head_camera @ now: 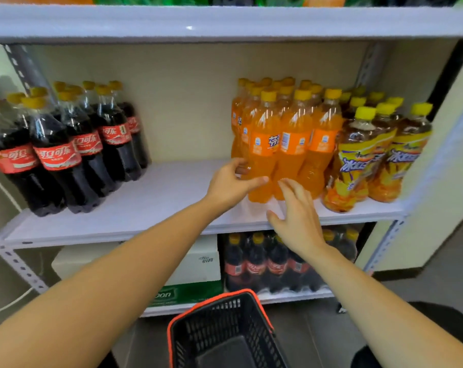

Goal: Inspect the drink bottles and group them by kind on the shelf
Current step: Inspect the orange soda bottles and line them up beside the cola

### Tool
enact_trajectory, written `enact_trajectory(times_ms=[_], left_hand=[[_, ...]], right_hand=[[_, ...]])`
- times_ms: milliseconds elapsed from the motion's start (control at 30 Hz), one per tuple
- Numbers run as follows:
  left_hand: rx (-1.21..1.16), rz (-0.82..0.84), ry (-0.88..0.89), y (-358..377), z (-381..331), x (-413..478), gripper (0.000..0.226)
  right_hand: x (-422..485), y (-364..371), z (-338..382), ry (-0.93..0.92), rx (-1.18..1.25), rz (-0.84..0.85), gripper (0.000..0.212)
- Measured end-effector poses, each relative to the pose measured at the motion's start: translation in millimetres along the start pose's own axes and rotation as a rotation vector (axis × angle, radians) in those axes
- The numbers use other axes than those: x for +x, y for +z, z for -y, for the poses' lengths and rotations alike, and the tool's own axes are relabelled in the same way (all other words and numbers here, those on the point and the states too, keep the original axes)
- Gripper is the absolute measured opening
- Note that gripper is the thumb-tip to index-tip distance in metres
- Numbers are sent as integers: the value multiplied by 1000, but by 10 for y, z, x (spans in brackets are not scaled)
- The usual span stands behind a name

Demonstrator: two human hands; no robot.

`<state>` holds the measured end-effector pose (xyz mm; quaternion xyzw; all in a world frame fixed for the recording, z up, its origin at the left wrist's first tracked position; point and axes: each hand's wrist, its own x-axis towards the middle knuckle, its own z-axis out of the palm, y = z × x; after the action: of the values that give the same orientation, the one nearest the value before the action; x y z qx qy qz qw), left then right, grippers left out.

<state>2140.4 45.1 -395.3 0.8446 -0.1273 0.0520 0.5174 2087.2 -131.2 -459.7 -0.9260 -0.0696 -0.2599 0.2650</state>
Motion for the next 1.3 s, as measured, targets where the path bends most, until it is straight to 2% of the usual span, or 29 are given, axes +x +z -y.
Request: enact_trajectory(times_ms=[133,267,400,567,700,833,1000,1133,1300], left_hand=[[-5,-45,22,198,-16,148,79],[-72,-64,35,264,-7,237,64],[-197,-6,23,165,-3,139,52],[-394,118,12,-60,17,-254,36],[-493,182,19,-196,56,-597,38],[-504,158,18,-242,131,-868,41],[-613,40,72,-501,109,-892,68],[-597,24,59,-553,252,-958,78],[-571,51,64,-510,332,-1010,79]], right_hand=[[1,-36,-122,-24,22,60,76],[-10,-76,-180,-40,78,95,73],[-6,-133,-132,6,191,133,73],[-129,-224,182,157,573,41,68],[-311,-237,436,306,959,226,67],[-416,-227,535,325,1142,387,43],[-590,-58,576,360,1053,383,41],[-674,49,612,337,926,417,56],[-727,92,660,271,835,475,57]])
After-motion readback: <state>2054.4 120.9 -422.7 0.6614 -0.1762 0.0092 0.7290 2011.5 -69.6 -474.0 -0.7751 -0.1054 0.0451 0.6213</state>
